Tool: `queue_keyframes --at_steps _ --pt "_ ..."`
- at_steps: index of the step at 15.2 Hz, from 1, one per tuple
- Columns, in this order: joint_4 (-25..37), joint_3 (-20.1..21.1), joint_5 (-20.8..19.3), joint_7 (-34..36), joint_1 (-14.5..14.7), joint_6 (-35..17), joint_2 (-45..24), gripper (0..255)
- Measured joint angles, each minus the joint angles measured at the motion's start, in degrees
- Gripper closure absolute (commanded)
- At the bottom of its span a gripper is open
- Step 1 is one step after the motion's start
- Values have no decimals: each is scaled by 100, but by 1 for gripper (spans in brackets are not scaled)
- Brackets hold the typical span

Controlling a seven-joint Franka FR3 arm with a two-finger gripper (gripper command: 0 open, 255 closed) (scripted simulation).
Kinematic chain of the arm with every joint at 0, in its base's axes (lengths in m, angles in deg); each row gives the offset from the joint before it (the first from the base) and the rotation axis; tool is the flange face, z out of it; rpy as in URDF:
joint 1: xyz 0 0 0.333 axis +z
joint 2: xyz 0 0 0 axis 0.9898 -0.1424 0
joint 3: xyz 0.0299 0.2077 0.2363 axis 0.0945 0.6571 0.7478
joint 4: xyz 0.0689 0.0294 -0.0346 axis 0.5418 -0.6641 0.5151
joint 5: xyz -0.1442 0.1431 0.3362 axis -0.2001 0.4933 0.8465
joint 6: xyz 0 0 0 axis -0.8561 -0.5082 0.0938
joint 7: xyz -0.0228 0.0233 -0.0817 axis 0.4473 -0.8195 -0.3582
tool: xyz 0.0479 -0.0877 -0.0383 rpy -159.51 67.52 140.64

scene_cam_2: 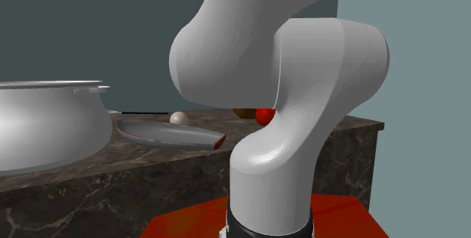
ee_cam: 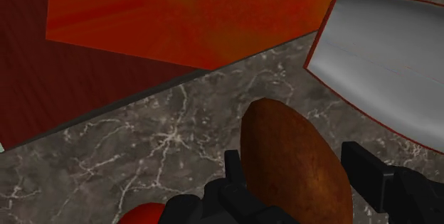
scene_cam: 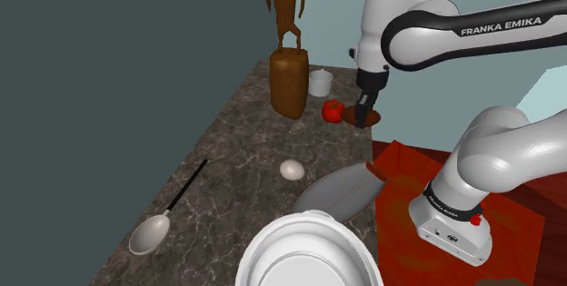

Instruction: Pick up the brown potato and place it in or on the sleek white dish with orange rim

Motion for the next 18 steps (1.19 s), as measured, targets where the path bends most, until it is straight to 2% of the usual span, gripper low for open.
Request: queue_keyframes --at_steps 11,16,18 --pt "209 1365 1168 1543 956 226 134 255" --pt "596 2102 1642 2299 1229 79 -268 255" --pt "476 2219 1740 2361 1278 -90 -308 255"
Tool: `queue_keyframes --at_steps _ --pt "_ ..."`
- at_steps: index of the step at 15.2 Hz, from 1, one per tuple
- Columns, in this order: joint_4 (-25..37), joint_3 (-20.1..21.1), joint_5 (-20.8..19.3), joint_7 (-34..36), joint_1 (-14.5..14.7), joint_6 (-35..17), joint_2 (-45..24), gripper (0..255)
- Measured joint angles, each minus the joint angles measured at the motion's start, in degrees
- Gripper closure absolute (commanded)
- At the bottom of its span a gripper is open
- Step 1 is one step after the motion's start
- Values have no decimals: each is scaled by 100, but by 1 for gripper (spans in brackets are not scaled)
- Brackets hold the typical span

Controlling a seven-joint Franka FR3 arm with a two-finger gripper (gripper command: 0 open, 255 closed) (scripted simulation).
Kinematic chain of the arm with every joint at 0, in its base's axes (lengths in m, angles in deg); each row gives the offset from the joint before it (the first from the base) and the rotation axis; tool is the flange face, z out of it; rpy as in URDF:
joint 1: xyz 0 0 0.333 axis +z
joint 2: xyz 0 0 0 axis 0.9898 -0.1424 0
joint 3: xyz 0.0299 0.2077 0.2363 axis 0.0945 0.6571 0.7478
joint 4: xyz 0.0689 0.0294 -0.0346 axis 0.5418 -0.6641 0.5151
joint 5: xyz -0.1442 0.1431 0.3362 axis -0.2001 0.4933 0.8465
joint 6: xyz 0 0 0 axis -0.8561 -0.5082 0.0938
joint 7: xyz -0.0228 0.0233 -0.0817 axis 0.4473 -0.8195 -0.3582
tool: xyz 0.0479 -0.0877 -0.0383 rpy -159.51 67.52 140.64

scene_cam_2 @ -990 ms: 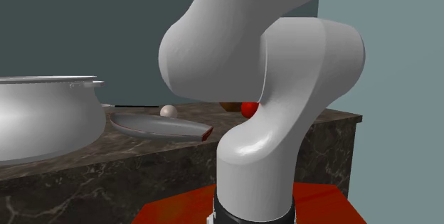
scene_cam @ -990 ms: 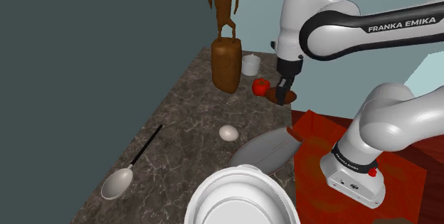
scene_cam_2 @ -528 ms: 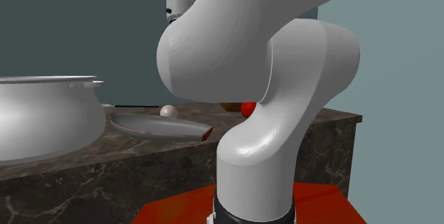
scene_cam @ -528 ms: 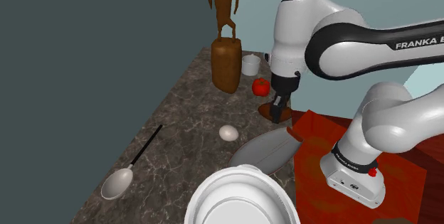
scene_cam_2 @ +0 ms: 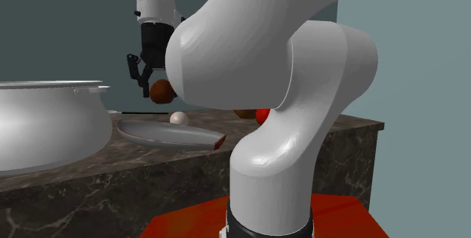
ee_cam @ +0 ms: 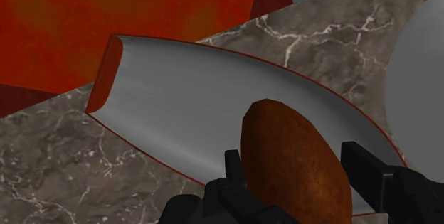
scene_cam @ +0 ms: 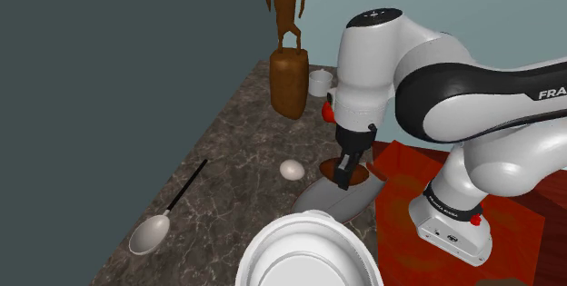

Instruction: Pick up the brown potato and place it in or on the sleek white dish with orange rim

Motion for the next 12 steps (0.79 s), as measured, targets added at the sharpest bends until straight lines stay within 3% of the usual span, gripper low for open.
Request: queue_keyframes --at_steps 12 --pt "-592 372 275 -31 34 -986 -394 255"
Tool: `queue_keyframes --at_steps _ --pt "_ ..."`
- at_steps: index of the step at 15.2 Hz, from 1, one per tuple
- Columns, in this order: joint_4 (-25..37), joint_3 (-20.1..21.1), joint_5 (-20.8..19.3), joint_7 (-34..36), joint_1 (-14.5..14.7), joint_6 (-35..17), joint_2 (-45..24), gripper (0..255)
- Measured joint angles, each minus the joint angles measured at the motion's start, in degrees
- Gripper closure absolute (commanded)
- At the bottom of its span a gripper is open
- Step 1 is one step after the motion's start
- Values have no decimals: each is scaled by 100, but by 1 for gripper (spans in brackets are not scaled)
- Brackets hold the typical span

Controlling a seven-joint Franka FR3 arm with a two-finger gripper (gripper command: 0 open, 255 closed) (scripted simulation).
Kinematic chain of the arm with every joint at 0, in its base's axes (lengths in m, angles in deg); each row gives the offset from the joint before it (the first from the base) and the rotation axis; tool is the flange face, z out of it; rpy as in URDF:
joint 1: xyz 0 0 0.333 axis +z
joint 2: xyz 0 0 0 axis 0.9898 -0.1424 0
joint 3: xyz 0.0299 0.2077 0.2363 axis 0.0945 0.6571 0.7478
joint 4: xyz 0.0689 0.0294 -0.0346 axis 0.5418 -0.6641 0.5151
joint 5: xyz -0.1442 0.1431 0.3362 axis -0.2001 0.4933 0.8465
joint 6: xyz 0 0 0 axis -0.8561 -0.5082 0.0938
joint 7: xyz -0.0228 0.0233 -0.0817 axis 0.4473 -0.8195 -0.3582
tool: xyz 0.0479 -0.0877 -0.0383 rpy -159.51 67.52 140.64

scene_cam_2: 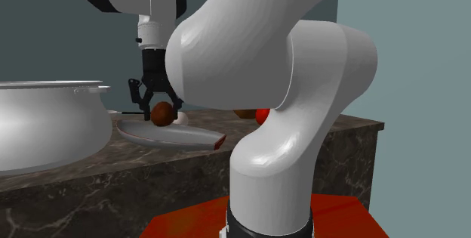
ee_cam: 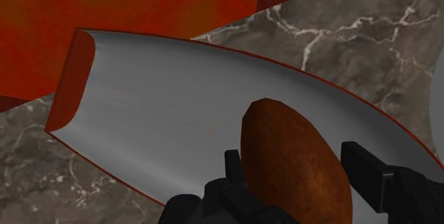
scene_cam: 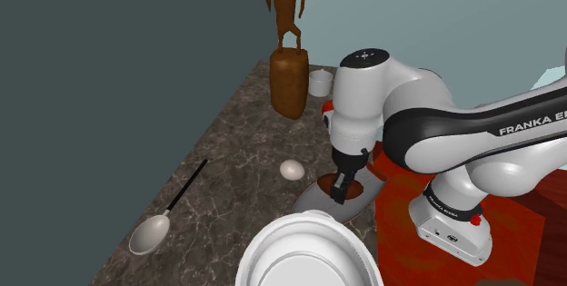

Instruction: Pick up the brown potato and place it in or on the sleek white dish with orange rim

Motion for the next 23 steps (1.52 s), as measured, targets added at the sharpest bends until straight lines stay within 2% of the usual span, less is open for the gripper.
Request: queue_keyframes --at_steps 5,6,12,17,23 --pt "-11 11 7 0 -1 -28 -15 255" --pt "-11 11 7 0 -1 -28 -15 0" --pt "-11 11 7 0 -1 -28 -15 0" --pt "434 -260 -203 19 -43 683 259 0" --pt "536 -296 -244 30 -60 802 273 0"
